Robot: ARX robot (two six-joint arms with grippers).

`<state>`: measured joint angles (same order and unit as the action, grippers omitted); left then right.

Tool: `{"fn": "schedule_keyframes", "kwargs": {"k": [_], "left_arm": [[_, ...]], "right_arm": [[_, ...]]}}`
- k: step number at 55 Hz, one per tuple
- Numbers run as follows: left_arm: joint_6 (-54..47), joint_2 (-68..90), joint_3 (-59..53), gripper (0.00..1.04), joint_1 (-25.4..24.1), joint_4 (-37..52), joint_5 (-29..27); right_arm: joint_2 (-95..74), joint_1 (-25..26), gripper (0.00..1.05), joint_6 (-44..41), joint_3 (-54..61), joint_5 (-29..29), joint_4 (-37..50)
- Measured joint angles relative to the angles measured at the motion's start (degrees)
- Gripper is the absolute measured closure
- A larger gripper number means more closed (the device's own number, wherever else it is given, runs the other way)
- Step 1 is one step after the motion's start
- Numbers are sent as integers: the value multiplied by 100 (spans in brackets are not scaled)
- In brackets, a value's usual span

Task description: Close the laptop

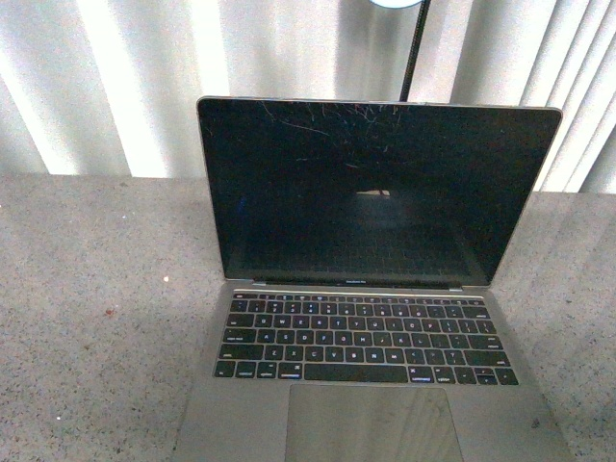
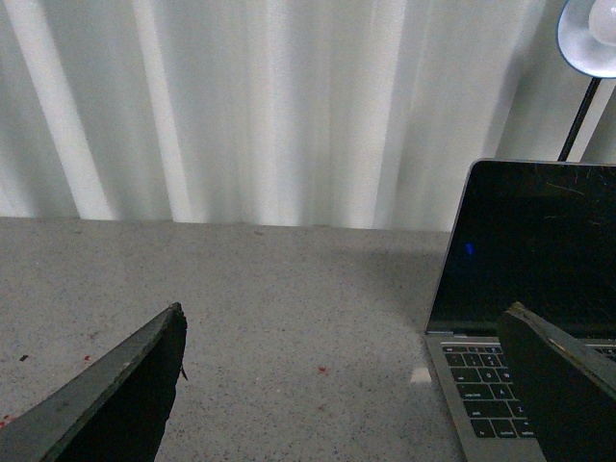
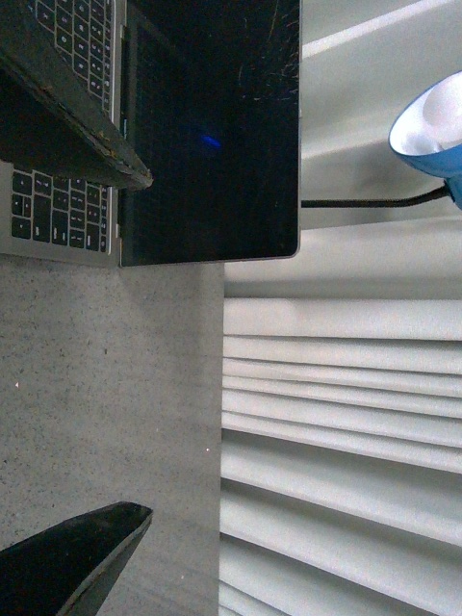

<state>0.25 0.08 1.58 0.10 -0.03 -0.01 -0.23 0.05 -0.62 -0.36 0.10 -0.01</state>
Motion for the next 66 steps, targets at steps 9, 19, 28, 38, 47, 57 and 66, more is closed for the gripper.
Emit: {"fn": "schedule_keyframes", "kwargs": {"k": [9, 19, 28, 38, 47, 57, 66], "left_arm": [[-2, -2, 0, 7, 0, 0, 0], [0, -2, 0, 7, 0, 0, 0], [0, -2, 0, 7, 0, 0, 0], [0, -2, 0, 7, 0, 0, 0], [0, -2, 0, 7, 0, 0, 0], [719, 774, 299, 7, 192, -621, -1176], [1235, 3244, 1088, 7, 61, 1403, -398]], "right_arm": [[0, 0, 7, 0, 0, 0, 0], [0, 0, 7, 0, 0, 0, 0], [0, 0, 7, 0, 0, 0, 0], [0, 0, 7, 0, 0, 0, 0], [0, 0, 7, 0, 0, 0, 0], [-929, -9, 7, 444, -549, -188, -1067], [-2876, 654, 7, -85, -1200, 1156, 70]]}}
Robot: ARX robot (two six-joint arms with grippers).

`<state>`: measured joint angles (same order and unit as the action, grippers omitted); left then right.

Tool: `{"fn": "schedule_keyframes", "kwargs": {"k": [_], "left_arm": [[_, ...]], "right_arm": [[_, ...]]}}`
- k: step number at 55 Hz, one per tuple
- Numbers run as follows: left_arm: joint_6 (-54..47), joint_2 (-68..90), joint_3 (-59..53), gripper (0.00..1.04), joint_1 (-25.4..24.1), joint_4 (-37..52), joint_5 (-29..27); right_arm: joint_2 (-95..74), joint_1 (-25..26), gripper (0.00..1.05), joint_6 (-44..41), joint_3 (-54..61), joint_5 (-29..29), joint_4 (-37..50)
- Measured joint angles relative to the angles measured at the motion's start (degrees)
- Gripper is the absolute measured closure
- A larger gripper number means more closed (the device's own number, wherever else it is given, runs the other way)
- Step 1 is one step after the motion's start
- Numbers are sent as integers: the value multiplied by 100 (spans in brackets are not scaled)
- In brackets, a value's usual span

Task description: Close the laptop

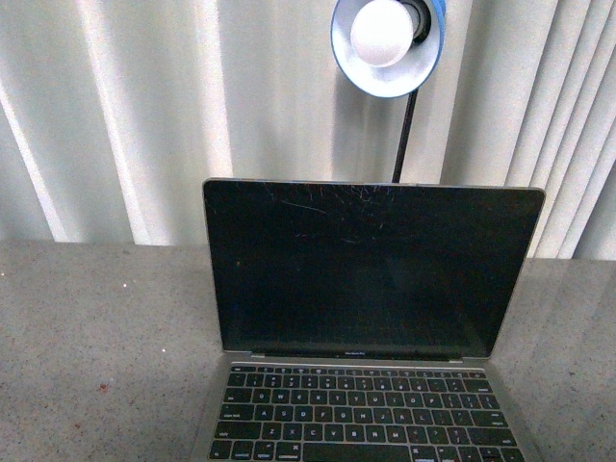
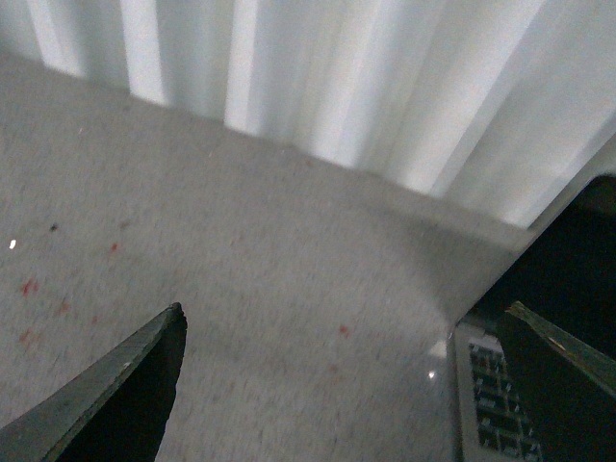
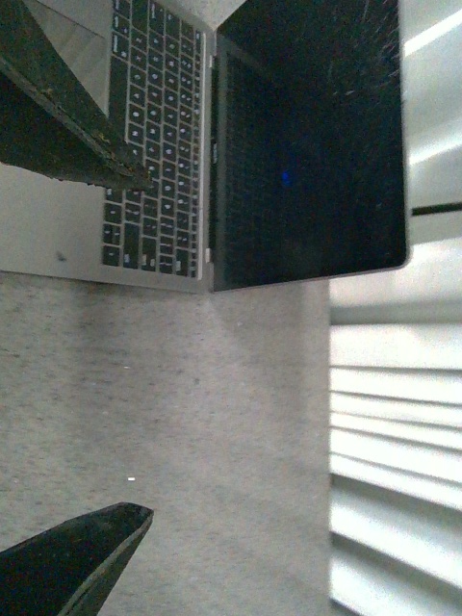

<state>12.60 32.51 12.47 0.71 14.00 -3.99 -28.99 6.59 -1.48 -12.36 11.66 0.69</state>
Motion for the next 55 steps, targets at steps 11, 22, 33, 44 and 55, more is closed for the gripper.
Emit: {"fn": "schedule_keyframes", "kwargs": {"k": [11, 22, 33, 44, 55], "left_arm": [[-986, 2006, 1154, 7, 887, 1360, 514], [-1598, 3877, 2450, 7, 1222, 1805, 560], [-2002, 5125, 3703, 7, 1445, 1443, 479], [-2275, 6179, 5027, 7, 1604, 754, 275], [-2769, 6588, 5737, 26, 1821, 313, 205]], "right_arm": [[-2291, 280, 7, -922, -1134, 850, 1432], [-4002, 157, 7, -1029, -2490, 1237, 1821], [-4900, -140, 7, -1484, -3488, 1250, 1392], [-5584, -398, 14, -2577, -4234, 1250, 925], [-6000, -540, 48, -3309, -4734, 1550, 457]]}}
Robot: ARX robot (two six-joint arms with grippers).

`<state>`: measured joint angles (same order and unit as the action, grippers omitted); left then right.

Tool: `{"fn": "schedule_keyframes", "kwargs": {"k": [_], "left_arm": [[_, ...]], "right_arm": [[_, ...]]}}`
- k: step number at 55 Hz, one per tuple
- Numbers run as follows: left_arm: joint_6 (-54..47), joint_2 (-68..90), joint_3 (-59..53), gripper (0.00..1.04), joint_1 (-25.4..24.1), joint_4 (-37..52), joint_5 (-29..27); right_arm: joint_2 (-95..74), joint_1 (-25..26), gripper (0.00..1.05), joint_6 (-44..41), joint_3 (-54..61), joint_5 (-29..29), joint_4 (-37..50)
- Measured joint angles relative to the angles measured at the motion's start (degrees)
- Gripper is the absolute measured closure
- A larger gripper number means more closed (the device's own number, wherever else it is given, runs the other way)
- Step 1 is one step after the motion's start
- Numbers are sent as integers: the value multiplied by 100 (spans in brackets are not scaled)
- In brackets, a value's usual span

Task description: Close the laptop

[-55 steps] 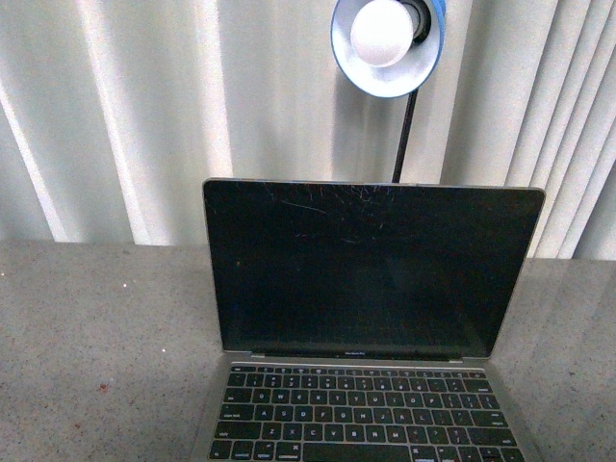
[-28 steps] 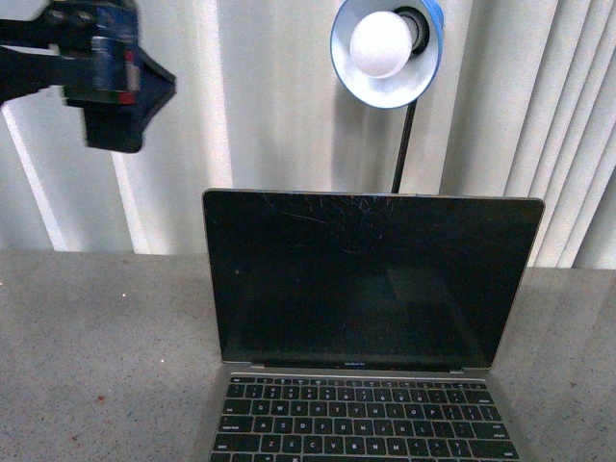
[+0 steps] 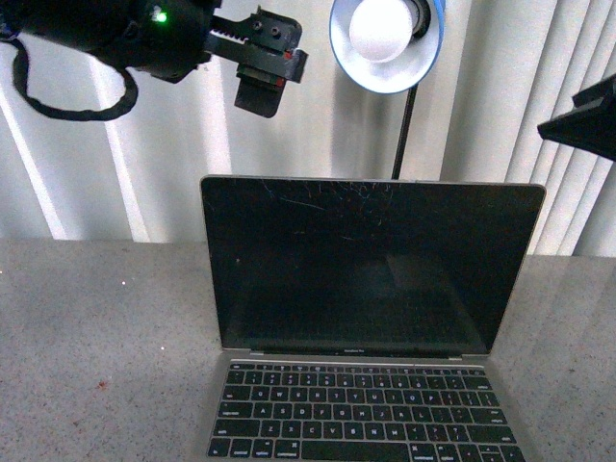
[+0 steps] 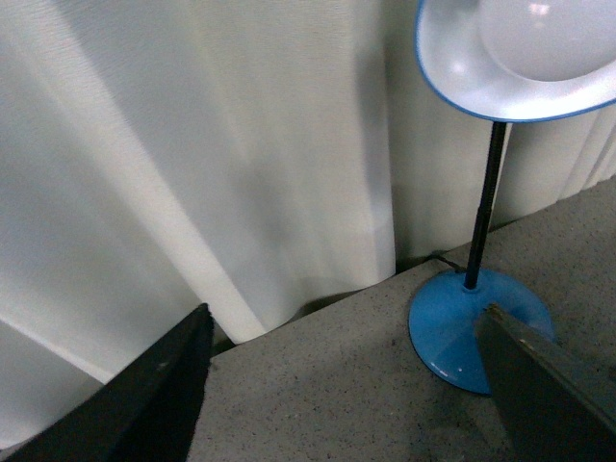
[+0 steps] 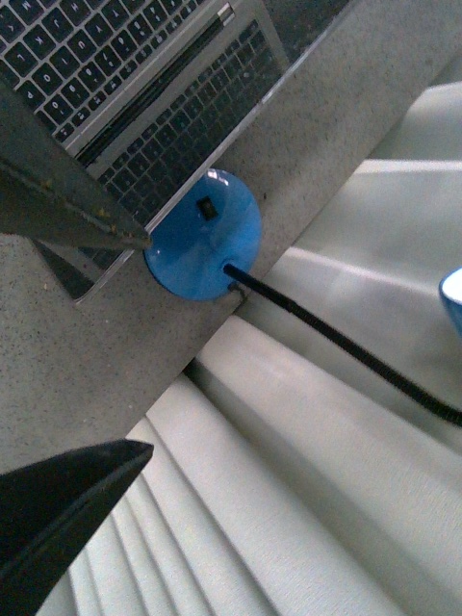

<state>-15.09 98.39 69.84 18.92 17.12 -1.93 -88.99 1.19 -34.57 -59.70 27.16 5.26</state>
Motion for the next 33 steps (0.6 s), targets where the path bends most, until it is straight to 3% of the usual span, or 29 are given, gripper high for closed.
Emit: {"fn": "schedule_keyframes", "kwargs": {"k": [10, 15, 22, 33], "left_arm": [[-575, 557, 671, 65, 50, -702, -7], [-699, 726, 892, 80, 11, -999, -50], [-809, 953, 1290, 101, -33, -1447, -85], [-1071, 1082, 1545, 101, -20, -2055, 52]], "right_arm": [[-267, -195, 87, -859, -619, 256, -791], [-426, -223, 101, -1137, -846, 256, -1084], [-662, -247, 102, -1543, -1152, 280, -1510], [-1029, -254, 102, -1873, -1554, 236, -1762]]}}
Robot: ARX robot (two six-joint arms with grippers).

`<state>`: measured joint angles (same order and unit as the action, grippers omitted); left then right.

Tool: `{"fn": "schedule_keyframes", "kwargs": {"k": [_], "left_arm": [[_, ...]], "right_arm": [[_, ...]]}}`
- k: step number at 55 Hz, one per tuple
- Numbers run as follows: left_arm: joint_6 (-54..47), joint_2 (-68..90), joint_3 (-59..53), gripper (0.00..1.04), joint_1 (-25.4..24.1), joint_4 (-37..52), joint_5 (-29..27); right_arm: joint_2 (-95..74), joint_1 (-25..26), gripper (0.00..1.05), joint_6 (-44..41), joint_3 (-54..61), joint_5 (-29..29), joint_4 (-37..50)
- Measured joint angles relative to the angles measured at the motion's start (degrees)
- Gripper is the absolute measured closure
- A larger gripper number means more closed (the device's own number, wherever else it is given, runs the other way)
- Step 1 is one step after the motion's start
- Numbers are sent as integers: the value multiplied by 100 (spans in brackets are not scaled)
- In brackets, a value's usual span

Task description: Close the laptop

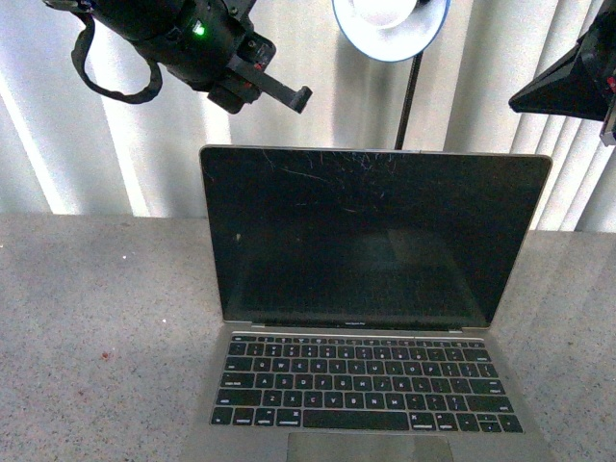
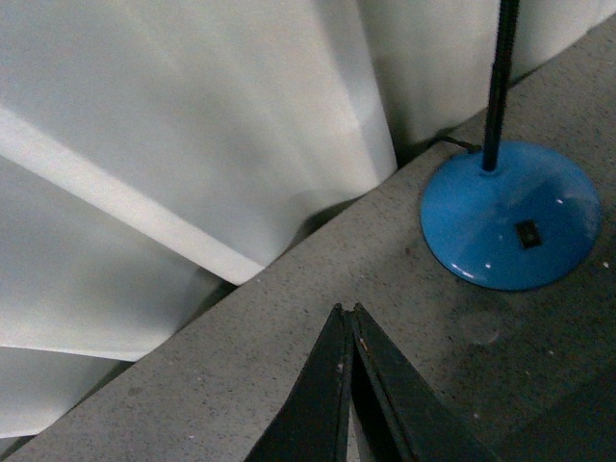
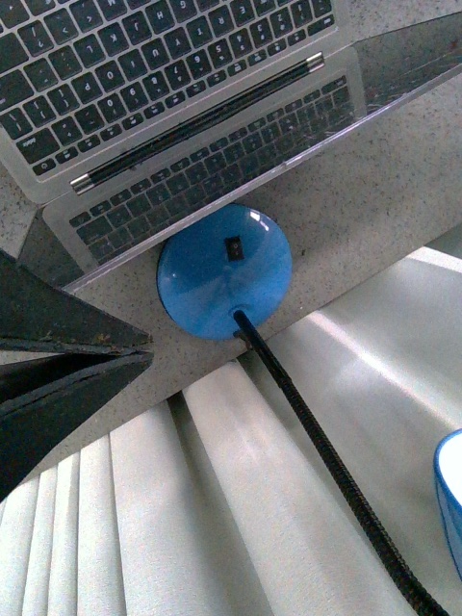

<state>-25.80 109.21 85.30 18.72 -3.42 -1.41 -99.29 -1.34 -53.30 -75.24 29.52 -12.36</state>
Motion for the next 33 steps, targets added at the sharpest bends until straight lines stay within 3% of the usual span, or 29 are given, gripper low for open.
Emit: {"fn": "schedule_keyframes", "kwargs": {"k": [33], "left_arm": [[-540, 146, 227, 101, 81, -835, 166]], "right_arm": [[-542, -229, 102, -686, -520, -17, -605]]}}
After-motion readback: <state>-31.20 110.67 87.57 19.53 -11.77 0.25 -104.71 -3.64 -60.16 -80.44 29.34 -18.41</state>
